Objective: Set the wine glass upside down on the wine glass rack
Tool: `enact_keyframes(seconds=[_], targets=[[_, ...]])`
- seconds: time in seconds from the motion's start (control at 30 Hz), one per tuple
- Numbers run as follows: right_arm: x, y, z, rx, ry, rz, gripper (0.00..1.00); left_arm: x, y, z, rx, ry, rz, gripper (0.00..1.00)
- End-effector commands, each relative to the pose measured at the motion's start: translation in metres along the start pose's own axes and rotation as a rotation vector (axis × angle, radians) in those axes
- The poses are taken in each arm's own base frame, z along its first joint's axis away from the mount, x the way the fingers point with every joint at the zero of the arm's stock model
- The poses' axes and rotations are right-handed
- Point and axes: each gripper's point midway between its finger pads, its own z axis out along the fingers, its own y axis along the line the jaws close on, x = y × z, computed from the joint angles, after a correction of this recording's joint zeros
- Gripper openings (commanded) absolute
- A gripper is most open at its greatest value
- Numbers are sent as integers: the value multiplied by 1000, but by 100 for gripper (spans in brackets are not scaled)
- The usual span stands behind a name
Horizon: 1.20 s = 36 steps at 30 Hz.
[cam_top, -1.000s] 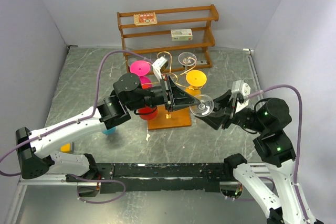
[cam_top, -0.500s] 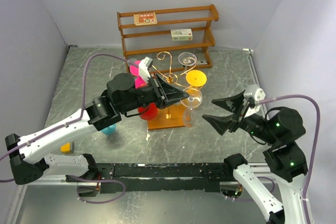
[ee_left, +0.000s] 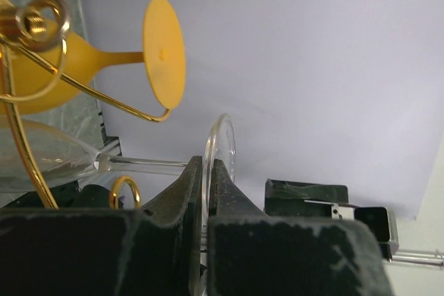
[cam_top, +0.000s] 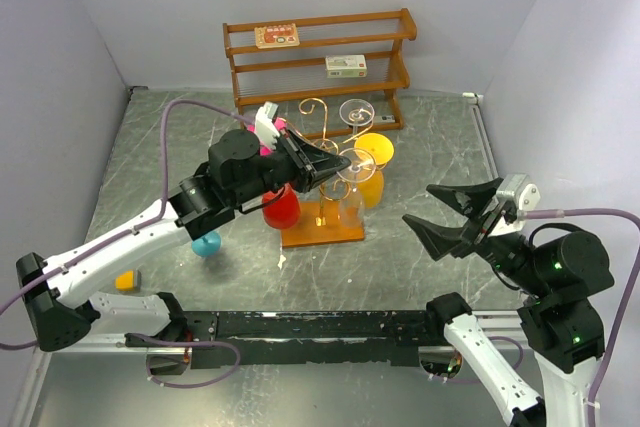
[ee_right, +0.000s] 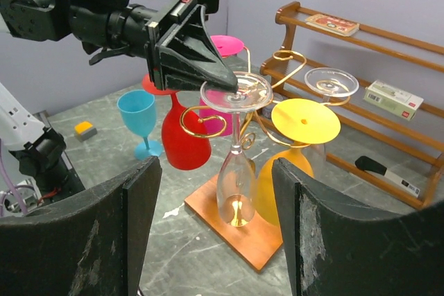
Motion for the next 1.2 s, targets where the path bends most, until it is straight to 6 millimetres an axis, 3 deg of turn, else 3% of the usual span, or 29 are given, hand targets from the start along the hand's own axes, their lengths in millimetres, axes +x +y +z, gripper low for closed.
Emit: enact_keyframes(seconds=[0.0,0.33,0.73,1.17], targets=[[-4,-3,-1,21,-25,-3,65,-14,-15,-1,47,-44,6,7],[-5,-4,1,25,-36,1,66,-35,-10,-18,7,-159,29,7],[0,-6,6,23,-39,19,66,-34,2,-44,-25,-169,32,7],[0,-10,10,38,-38,35,66,-5,-3,-52,17,-6,100,7]])
